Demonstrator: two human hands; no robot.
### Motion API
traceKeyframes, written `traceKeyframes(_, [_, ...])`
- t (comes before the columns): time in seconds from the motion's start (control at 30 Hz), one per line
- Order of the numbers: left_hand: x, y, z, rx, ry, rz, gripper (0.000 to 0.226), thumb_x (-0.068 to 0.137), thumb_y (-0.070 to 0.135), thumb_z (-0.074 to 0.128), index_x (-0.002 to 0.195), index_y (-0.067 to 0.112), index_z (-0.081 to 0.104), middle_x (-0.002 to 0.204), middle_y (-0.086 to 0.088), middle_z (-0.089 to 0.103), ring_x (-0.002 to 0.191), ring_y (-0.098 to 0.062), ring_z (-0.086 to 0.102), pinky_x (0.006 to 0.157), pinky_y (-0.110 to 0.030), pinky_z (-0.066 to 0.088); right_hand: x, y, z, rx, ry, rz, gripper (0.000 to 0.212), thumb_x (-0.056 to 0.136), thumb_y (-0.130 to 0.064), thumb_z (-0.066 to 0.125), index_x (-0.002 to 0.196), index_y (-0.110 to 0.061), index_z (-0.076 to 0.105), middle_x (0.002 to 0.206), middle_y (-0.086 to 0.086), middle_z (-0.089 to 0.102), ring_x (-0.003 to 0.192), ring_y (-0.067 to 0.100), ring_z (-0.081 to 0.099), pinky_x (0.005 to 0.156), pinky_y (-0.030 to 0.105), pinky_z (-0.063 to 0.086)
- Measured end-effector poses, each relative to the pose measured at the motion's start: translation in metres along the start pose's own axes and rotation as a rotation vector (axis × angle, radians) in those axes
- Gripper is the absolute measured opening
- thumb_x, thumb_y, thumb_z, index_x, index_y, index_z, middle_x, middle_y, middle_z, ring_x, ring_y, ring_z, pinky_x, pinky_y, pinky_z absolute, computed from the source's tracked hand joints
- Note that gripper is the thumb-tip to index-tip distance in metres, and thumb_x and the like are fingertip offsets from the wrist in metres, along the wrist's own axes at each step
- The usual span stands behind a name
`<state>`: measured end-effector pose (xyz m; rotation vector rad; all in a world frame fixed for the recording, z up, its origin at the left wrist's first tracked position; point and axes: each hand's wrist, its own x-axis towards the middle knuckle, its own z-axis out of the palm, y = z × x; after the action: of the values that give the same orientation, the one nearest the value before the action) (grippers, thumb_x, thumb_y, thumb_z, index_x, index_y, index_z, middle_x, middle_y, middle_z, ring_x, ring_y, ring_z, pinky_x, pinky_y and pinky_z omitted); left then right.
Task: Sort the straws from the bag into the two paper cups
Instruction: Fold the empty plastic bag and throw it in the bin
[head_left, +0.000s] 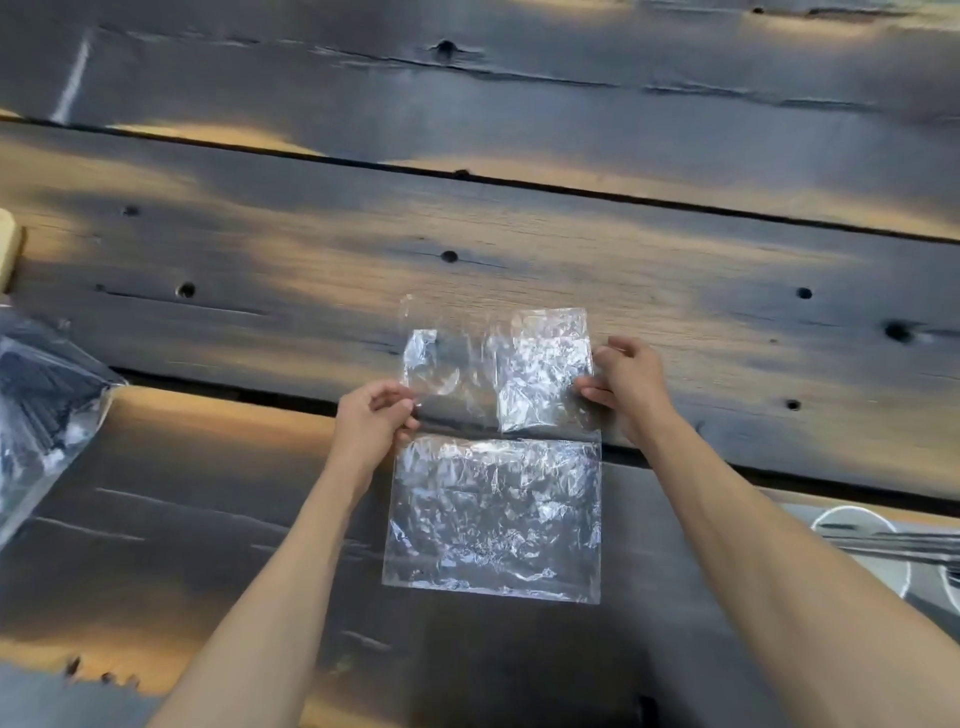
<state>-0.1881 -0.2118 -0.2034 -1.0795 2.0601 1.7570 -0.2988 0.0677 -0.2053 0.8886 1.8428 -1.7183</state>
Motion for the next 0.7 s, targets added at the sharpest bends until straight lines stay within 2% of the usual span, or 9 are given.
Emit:
traceKeyframes(0.1, [-0.008,0.0,0.0,-0.022,-0.052,0.043,0.02,0.091,-0.009,0.058,0.082,0.005,0.068,0.085,-0.013,0.073,0.067,-0.017,0.068,0.056,-0.021,0.055,0.002,0.001,-0.006,0.088,-0.038,0.022,0.046,0.094,-0.004,0.055,0.136,-0.009,0.039,0.111,0.008,0.058,0.05,0.016,0.062,0.045,0.024,0.054])
traceKeyframes(0.2, [-0.016,-0.003,0.0,-0.051,-0.081,0.073,0.017,0.089,-0.009,0.061,0.077,0.002,0.067,0.094,-0.01,0.076,0.078,-0.017,0.072,0.069,-0.027,0.058,0.0,0.001,-0.009,0.1,-0.101,0.042,0.05,0.091,-0.006,0.061,0.135,-0.01,0.039,0.119,0.015,0.058,0.044,0.015,0.058,0.041,0.025,0.051])
traceKeyframes(0.27, [-0.021,-0.006,-0.001,-0.06,-0.087,0.09,0.013,0.088,-0.011,0.06,0.079,-0.004,0.065,0.097,-0.012,0.075,0.085,-0.021,0.072,0.076,-0.029,0.059,-0.003,0.003,-0.012,0.08,-0.136,0.047,0.045,0.09,-0.007,0.063,0.129,-0.01,0.041,0.11,0.015,0.06,0.043,0.015,0.057,0.039,0.024,0.048])
traceKeyframes(0.37, [-0.028,-0.014,-0.003,-0.092,-0.082,0.088,0.019,0.089,-0.013,0.058,0.077,-0.002,0.066,0.102,-0.014,0.074,0.092,-0.028,0.072,0.084,-0.035,0.058,-0.011,0.002,-0.016,0.057,-0.189,0.02,0.023,0.09,0.003,0.059,0.11,-0.008,0.055,0.088,0.013,0.061,0.044,0.014,0.056,0.041,0.023,0.048])
traceKeyframes(0.4, [-0.03,-0.017,-0.004,-0.103,-0.078,0.08,0.023,0.089,-0.013,0.056,0.075,0.001,0.068,0.106,-0.014,0.073,0.096,-0.029,0.071,0.086,-0.035,0.057,-0.013,0.002,-0.018,0.057,-0.206,-0.004,0.019,0.089,0.008,0.055,0.1,-0.007,0.06,0.082,0.012,0.061,0.046,0.015,0.056,0.042,0.023,0.048])
traceKeyframes(0.5, [-0.035,-0.024,-0.008,-0.145,-0.047,0.061,0.033,0.093,-0.012,0.05,0.076,0.004,0.073,0.118,-0.013,0.07,0.103,-0.026,0.07,0.087,-0.028,0.057,-0.024,0.003,-0.027,0.128,-0.242,-0.073,0.027,0.086,0.015,0.048,0.077,-0.005,0.064,0.077,0.012,0.064,0.057,0.018,0.059,0.05,0.024,0.05])
traceKeyframes(0.6, [-0.043,-0.026,-0.01,-0.239,-0.017,0.038,0.03,0.095,-0.014,0.043,0.088,-0.006,0.072,0.124,-0.014,0.064,0.106,-0.027,0.067,0.087,-0.024,0.058,-0.043,0.01,-0.038,0.109,-0.29,-0.113,0.029,0.083,0.017,0.047,0.069,-0.002,0.064,0.075,0.01,0.068,0.065,0.017,0.063,0.059,0.025,0.052])
traceKeyframes(0.7, [-0.054,-0.03,-0.01,-0.334,-0.022,0.043,0.028,0.095,-0.015,0.042,0.091,-0.01,0.069,0.129,-0.018,0.06,0.111,-0.034,0.064,0.092,-0.03,0.057,-0.062,0.025,-0.053,0.119,-0.316,-0.121,0.028,0.074,0.02,0.043,0.068,0.001,0.062,0.08,0.014,0.068,0.07,0.02,0.063,0.072,0.031,0.053])
